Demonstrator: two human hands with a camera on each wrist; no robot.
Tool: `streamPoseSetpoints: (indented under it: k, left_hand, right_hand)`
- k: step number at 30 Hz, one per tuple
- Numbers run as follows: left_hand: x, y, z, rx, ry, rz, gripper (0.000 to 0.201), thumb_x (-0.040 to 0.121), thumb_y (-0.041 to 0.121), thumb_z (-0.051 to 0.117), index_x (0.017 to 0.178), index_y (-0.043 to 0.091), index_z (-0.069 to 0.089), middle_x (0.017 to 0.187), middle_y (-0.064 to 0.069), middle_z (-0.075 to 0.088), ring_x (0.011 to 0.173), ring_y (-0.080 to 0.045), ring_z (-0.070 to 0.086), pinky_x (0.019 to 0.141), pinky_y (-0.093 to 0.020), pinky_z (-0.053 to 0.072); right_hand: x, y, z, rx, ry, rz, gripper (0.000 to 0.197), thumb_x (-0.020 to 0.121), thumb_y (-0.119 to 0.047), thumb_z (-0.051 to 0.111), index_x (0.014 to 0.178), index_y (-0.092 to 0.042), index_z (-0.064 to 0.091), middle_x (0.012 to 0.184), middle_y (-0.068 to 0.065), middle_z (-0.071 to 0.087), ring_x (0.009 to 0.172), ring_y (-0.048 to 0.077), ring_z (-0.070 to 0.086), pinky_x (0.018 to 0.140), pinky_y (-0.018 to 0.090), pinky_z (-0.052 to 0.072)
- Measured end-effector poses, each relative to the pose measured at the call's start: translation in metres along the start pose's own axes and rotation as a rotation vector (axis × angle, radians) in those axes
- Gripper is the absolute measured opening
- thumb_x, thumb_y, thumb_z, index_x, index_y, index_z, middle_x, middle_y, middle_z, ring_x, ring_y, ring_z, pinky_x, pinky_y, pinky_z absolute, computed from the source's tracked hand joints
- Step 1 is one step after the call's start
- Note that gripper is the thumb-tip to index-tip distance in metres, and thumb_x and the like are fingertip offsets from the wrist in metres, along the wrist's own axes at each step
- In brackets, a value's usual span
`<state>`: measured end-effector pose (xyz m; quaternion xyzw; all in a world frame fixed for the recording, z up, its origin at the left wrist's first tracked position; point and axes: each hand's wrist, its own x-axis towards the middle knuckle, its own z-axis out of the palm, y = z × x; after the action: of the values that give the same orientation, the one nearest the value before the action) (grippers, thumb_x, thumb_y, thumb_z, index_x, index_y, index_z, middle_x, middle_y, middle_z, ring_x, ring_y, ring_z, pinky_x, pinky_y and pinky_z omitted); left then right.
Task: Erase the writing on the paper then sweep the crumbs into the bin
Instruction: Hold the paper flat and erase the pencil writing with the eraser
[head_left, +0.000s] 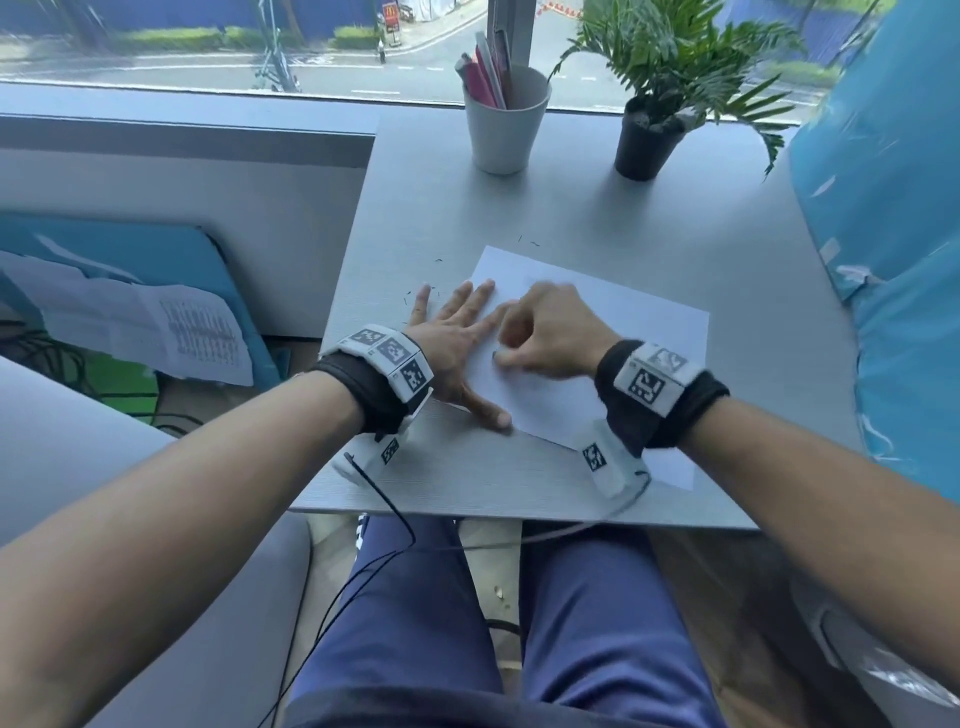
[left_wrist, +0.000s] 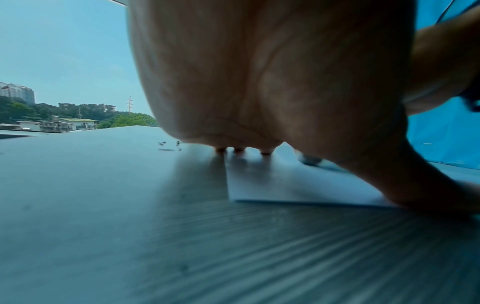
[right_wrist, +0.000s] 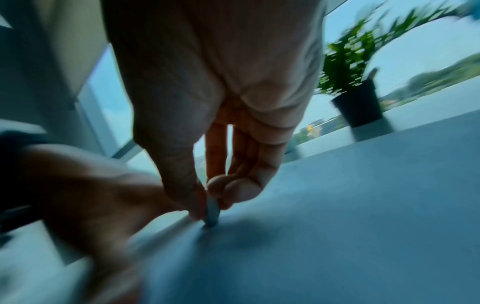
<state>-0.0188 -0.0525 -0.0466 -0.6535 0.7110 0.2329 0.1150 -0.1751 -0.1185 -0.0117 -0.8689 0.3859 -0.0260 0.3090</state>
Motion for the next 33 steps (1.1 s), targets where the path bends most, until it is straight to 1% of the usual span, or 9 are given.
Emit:
streamPoseSetpoints:
  k: [3, 5, 7, 11, 15, 20, 25, 29, 33]
  left_hand:
    - [0.0, -0.001, 0.0, -0.02, 0.002, 0.003, 0.152, 0.047, 0.092, 0.065, 0.154, 0.029, -0.024, 0.159, 0.001, -0.035, 0.145, -0.021, -0.033, 0.115, -0.06, -0.018]
    - [0.0, -0.001, 0.0, -0.039, 0.002, 0.005, 0.154, 0.046, 0.093, 0.065, 0.154, 0.028, -0.023, 0.159, 0.002, -0.034, 0.145, -0.02, -0.033, 0.115, -0.06, -0.019]
    - [0.0, -0.001, 0.0, -0.04, 0.004, 0.004, 0.155, 0.045, 0.094, 0.065, 0.154, 0.027, -0.024, 0.159, 0.003, -0.034, 0.145, -0.019, -0.033, 0.115, -0.059, -0.02]
    - [0.0, -0.002, 0.002, -0.045, 0.028, 0.009, 0.157, 0.044, 0.094, 0.064, 0.154, 0.026, -0.024, 0.159, 0.005, -0.034, 0.145, -0.016, -0.033, 0.115, -0.056, -0.021]
    - [0.001, -0.002, 0.001, -0.035, 0.026, 0.006, 0.157, 0.043, 0.095, 0.063, 0.155, 0.025, -0.023, 0.16, 0.004, -0.032, 0.146, -0.017, -0.031, 0.115, -0.059, -0.02]
    - [0.001, -0.003, 0.001, -0.029, 0.031, 0.013, 0.159, 0.042, 0.095, 0.061, 0.154, 0.021, -0.024, 0.16, 0.003, -0.032, 0.146, -0.018, -0.031, 0.116, -0.059, -0.017]
    - [0.001, -0.002, 0.001, -0.04, 0.024, 0.017, 0.157, 0.044, 0.094, 0.063, 0.155, 0.023, -0.022, 0.161, 0.003, -0.031, 0.147, -0.018, -0.03, 0.115, -0.059, -0.018]
    - [0.001, -0.004, 0.003, -0.05, 0.04, 0.018, 0.157, 0.044, 0.093, 0.065, 0.154, 0.025, -0.025, 0.159, 0.005, -0.033, 0.145, -0.016, -0.032, 0.116, -0.058, -0.018]
    - [0.003, -0.003, 0.003, -0.031, 0.026, 0.01, 0.156, 0.045, 0.093, 0.065, 0.155, 0.025, -0.022, 0.16, 0.005, -0.032, 0.146, -0.018, -0.03, 0.115, -0.06, -0.017]
  right_hand:
    - [-0.004, 0.0, 0.001, -0.031, -0.11, -0.044, 0.014, 0.069, -0.021, 0.078, 0.058, -0.021, 0.07, 0.053, -0.016, 0.058, 0.047, -0.009, 0.052, 0.049, 0.007, 0.036]
    - [0.012, 0.013, -0.014, 0.051, 0.028, 0.048, 0.011, 0.068, -0.023, 0.08, 0.071, -0.014, 0.077, 0.062, -0.01, 0.068, 0.047, -0.009, 0.054, 0.053, 0.007, 0.04]
    - [0.016, 0.011, -0.015, 0.071, 0.085, 0.081, 0.009, 0.067, -0.02, 0.078, 0.066, -0.013, 0.074, 0.061, -0.007, 0.068, 0.045, -0.005, 0.053, 0.056, 0.013, 0.043]
    - [-0.002, -0.004, 0.0, 0.008, -0.116, -0.05, 0.016, 0.069, -0.016, 0.076, 0.056, -0.019, 0.068, 0.051, -0.012, 0.058, 0.044, -0.005, 0.049, 0.049, 0.01, 0.037]
    - [0.027, 0.017, -0.02, 0.099, 0.129, 0.129, 0.009, 0.066, -0.022, 0.079, 0.071, -0.015, 0.078, 0.059, -0.008, 0.068, 0.046, -0.007, 0.054, 0.05, 0.005, 0.039]
    - [0.009, 0.0, -0.002, 0.016, -0.061, -0.008, 0.008, 0.068, -0.019, 0.078, 0.064, -0.014, 0.073, 0.05, -0.009, 0.06, 0.045, 0.0, 0.051, 0.052, 0.013, 0.042]
    - [0.033, 0.016, -0.021, 0.056, 0.129, 0.115, 0.007, 0.069, -0.022, 0.077, 0.071, -0.015, 0.077, 0.06, -0.006, 0.067, 0.045, -0.005, 0.055, 0.061, 0.016, 0.047]
    - [0.007, -0.002, -0.002, -0.016, -0.091, -0.031, 0.014, 0.069, -0.017, 0.077, 0.058, -0.019, 0.068, 0.054, -0.009, 0.06, 0.044, -0.001, 0.05, 0.048, 0.009, 0.037]
    - [0.029, 0.018, -0.021, 0.073, 0.12, 0.089, 0.01, 0.068, -0.023, 0.08, 0.074, -0.014, 0.078, 0.06, -0.006, 0.067, 0.045, -0.005, 0.054, 0.055, 0.013, 0.043]
